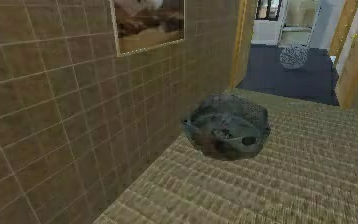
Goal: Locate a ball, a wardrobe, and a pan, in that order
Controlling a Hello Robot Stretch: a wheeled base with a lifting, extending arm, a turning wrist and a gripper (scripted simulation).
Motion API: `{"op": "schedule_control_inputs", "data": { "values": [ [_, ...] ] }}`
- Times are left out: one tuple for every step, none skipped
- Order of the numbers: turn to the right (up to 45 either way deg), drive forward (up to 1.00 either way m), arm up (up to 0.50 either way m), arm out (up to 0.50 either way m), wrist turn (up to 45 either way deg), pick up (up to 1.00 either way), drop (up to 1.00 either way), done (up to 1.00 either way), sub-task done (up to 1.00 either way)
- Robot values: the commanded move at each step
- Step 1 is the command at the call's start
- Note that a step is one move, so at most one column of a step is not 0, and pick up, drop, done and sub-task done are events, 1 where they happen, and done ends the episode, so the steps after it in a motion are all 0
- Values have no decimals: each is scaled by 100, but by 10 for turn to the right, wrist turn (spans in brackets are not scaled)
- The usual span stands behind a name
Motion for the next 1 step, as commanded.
{"op": "schedule_control_inputs", "data": {
  "values": [
    [450, 0, 0, 0, 0, 0, 0, 0, 0]
  ]
}}
